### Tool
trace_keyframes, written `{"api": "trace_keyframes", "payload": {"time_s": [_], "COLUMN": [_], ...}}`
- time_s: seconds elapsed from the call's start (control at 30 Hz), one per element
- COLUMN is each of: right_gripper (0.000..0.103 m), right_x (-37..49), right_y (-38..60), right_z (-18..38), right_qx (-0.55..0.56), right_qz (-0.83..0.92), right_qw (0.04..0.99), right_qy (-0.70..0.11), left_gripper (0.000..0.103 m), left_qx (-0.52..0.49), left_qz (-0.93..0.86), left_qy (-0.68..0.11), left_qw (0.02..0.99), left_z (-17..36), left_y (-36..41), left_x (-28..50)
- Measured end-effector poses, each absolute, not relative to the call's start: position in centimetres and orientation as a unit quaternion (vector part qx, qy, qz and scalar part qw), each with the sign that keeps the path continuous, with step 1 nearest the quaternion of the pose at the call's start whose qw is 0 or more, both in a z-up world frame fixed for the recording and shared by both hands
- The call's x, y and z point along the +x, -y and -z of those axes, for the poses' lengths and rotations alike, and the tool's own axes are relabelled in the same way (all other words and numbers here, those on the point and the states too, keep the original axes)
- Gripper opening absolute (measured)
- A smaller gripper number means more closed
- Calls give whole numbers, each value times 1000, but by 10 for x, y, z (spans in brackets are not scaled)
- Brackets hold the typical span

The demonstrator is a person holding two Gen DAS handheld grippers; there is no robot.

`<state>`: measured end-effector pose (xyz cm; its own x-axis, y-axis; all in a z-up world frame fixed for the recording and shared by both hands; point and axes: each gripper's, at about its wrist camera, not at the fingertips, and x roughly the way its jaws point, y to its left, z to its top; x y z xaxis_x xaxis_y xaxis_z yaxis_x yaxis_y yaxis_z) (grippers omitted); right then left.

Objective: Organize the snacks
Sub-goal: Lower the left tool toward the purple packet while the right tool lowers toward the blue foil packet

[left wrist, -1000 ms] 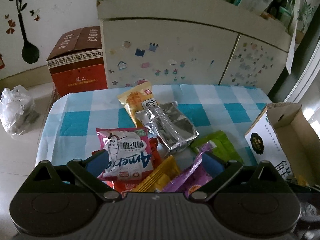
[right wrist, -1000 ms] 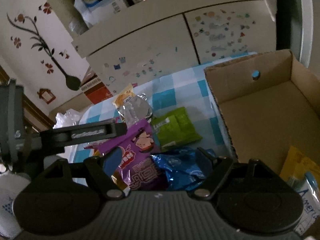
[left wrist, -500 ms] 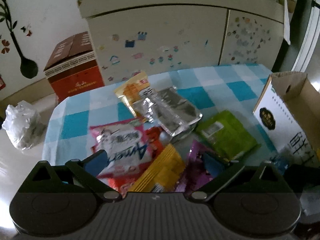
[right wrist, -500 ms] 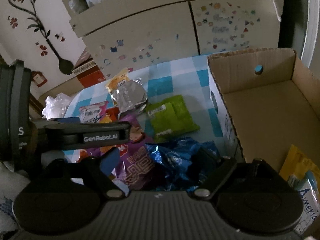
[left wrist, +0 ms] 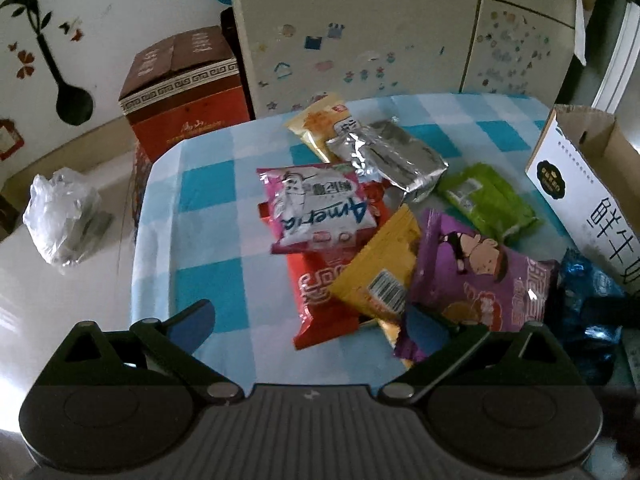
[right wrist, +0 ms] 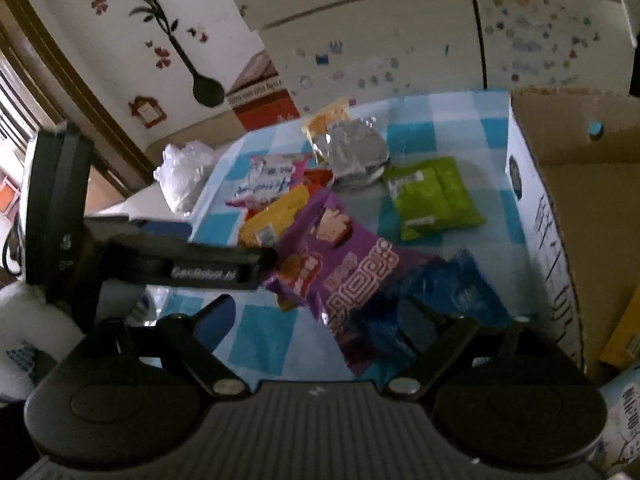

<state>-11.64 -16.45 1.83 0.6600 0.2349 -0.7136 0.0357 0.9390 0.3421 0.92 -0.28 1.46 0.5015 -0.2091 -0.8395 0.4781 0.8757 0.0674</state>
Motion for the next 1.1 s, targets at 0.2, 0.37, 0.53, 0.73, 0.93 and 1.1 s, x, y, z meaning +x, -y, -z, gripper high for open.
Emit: {"api": "trace_keyframes", "payload": {"time_s": [0.2,0.37,0.53,0.73,0.93,1.1], "right_gripper": [88,89,93,93,93,91], "right_x": [-115,-110,-111,-115,-120,-126], "right_y": [176,178,169,162,157,160], "right_z": [-19,-9,-6,-9,-12,-17], "right_qx": [152,127,108,134,137,129], "right_qz": [17,56,33,-25,-59,-48], "right_qw": [909,906,903,894,886,893], "right_qy": [-387,-399,-415,-428,-439,-428], "left_gripper": [103,103,103,103,103,103], "left_qx": [108,81,90,128,151,169], "left_qz": [194,208,218,226,210,203], "left_qy": [-444,-436,-413,-405,-414,-408], "left_qw": [868,872,880,877,873,874], "left_z": [-25,-33,-40,-29,-13,-9], "left_y": [3,19,42,69,80,87], "left_x": [16,19,17,17,25,26]}}
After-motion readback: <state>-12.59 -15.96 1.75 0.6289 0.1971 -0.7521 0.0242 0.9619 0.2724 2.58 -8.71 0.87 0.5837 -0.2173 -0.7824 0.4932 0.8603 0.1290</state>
